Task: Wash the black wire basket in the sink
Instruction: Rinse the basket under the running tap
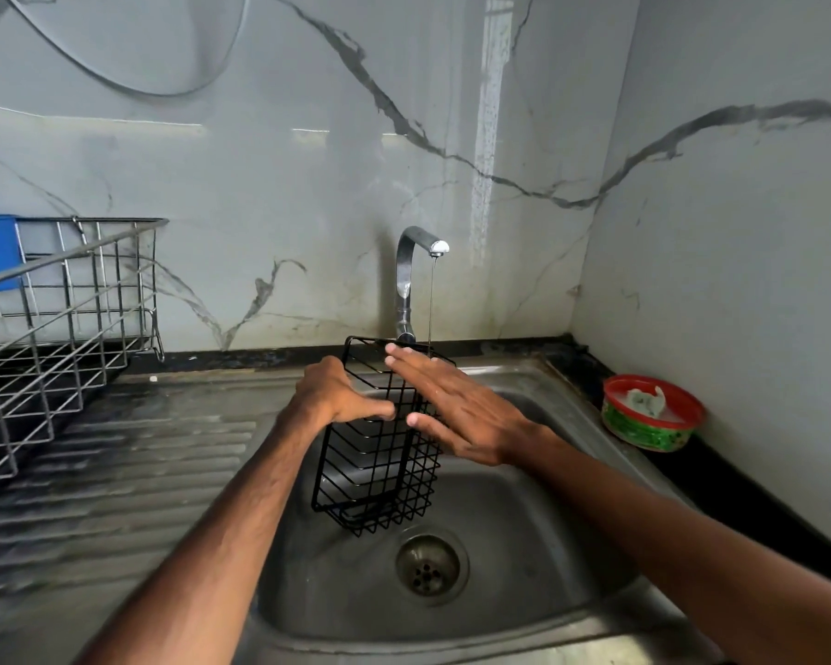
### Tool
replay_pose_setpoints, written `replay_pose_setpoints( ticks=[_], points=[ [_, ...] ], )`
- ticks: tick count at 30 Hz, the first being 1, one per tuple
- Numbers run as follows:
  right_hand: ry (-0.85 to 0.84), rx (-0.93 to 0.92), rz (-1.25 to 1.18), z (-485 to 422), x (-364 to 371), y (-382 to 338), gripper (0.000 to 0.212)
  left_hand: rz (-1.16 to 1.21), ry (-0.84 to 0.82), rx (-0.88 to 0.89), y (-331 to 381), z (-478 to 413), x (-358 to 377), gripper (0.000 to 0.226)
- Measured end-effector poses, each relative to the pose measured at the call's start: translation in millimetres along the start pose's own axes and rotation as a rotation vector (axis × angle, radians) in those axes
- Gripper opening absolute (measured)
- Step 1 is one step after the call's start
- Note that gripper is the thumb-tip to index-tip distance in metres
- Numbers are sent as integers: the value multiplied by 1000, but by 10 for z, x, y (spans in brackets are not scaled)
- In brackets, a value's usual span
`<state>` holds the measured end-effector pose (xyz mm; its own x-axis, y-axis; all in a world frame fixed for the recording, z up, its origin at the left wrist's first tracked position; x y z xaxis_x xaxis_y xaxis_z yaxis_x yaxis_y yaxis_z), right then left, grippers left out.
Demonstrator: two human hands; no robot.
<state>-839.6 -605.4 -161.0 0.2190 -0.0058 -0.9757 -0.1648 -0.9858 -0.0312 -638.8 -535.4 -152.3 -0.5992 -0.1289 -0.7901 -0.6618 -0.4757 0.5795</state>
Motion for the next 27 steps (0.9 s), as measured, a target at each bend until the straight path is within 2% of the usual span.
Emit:
replay_pose_setpoints(
  ticks=[3,7,11,16,22,27],
  points=[
    [-16,150,-169,140,32,187,67,3,-44,-39,-51,1,-34,82],
    [7,230,-384,96,18,277,53,-28,-76,-54,-53,2,-44,93],
    [15,325,-438,-170,-12,247,62,-43,-82,-81,-4,50,-34,97],
    [90,391,-646,-503,-20,196,44,-8,-122,-136,-99,49,-42,90],
    [148,588,-906,-587,109,288,68,36,-203,-158,-159,28,9,102],
    [-41,816,-1344,-475,292,294,94,28,-240,-160,-186,40,11,107]
  ],
)
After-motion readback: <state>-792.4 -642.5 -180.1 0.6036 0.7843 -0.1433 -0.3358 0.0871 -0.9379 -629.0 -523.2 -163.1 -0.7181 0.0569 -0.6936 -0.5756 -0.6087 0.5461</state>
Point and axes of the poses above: each hand's wrist, its own z-axis away from the middle knuckle, its own x-axis out of the palm, y = z × x, the point moved 3 cm from there along -z, towards the middle knuckle, and after that the axes turned 12 degrees about -y, right-handed, at the moved point
